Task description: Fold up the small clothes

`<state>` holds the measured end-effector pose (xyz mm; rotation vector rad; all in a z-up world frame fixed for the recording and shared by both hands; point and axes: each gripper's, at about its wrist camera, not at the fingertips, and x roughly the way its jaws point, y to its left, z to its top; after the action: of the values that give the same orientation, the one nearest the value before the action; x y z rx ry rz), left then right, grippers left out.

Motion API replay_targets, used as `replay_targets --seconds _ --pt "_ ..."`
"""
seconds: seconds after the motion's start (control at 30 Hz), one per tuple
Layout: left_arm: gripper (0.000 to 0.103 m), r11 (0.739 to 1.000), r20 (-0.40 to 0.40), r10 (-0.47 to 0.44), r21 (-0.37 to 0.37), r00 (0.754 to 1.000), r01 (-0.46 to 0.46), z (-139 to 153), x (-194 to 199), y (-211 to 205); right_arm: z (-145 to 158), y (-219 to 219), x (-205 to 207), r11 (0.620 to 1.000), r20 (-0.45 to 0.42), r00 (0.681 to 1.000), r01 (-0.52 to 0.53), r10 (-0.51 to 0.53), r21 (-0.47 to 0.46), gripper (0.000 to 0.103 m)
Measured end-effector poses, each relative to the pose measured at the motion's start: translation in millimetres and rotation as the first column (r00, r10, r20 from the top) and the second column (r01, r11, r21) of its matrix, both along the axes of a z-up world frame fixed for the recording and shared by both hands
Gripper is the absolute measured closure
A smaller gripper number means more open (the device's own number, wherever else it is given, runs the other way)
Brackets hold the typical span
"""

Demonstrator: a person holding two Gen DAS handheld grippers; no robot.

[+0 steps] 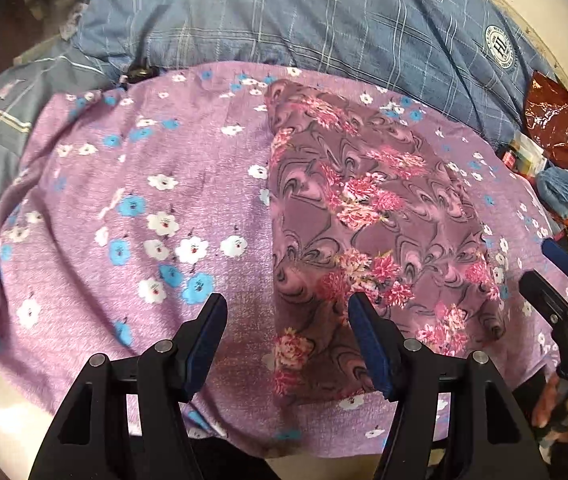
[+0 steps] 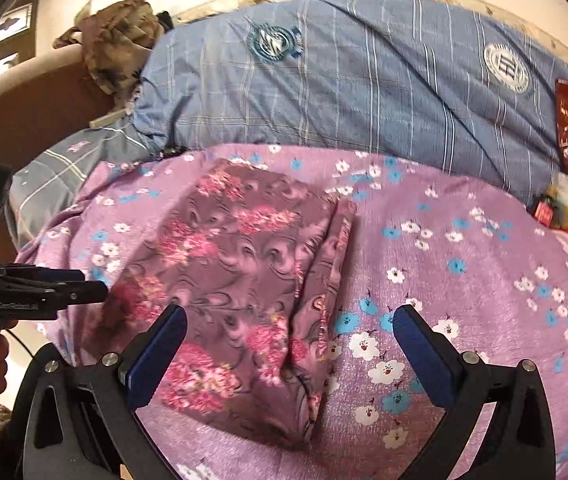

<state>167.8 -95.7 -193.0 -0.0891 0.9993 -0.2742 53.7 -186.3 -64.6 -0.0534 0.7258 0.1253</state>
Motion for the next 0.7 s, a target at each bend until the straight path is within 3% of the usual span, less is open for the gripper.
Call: replay_targets --seconds 0.2,0.4,0.5,0.7 --pt "0.040 0.988 0.040 0.061 0.141 0.997 -0.066 -8.2 -26.8 -0.7 -10.4 13.3 -20.1 0.998 -0.042 0.999 -0.035 0.033 -0.060 0.000" --pt "0.040 0.965 0.080 0.030 0.258 0.996 -0.050 -10.6 -38.0 -11.0 -24.2 9.0 -27.9 0.997 -0.119 0.992 0.020 -0.029 -0.078 0.000" --pt "0.040 0.967 0.059 0.033 0.252 0.998 -0.047 -8.1 -36.0 -11.8 -18.0 -2.0 -30.9 0.997 -0.113 0.991 0.061 -0.067 -0.056 0.000" --pt "0.040 0.986 0.026 0.046 0.161 0.999 -0.050 0.2 -11.5 -3.9 -12.3 -27.8 -25.0 0.991 -0.098 0.987 0.132 -0.130 0.013 0.000"
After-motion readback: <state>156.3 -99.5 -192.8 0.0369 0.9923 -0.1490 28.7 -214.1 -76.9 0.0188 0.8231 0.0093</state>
